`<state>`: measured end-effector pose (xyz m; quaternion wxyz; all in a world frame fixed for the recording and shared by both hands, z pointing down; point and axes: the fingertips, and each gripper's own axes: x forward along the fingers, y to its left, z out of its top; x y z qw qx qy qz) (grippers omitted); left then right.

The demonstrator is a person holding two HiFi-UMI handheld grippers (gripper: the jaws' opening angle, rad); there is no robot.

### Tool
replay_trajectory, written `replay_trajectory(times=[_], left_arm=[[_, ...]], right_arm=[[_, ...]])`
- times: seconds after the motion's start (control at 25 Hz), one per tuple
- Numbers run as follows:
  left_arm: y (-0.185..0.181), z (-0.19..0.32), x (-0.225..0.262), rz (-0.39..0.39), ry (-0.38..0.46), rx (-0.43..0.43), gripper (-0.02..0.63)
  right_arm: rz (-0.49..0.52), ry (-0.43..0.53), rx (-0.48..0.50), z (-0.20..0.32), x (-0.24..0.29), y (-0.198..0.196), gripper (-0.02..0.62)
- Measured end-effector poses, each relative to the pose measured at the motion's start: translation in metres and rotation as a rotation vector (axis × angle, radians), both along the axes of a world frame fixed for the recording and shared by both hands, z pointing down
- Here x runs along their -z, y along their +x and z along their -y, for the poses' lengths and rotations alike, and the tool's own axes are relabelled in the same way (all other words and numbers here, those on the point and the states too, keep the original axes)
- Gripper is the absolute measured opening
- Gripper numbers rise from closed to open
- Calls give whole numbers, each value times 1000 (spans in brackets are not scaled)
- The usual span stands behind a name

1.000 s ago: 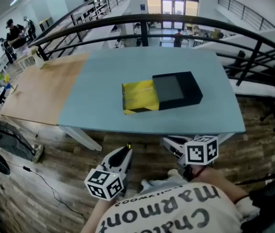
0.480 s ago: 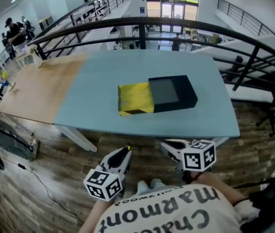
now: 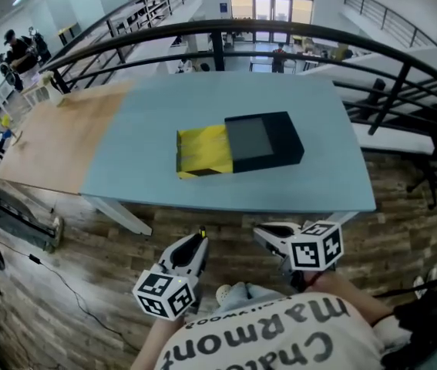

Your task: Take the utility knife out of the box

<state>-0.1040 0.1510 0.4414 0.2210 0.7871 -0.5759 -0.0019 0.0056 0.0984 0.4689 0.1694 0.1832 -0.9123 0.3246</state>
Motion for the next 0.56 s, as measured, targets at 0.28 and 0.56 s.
replay_trajectory(times=[0.28, 0.56], left_arm=[[8, -4, -1, 4, -2, 13, 63], [16, -13, 3, 0, 2, 24, 63]], right_arm=[[-2, 18, 28, -1, 0, 3, 42], [0, 18, 42, -11, 2, 12, 41]])
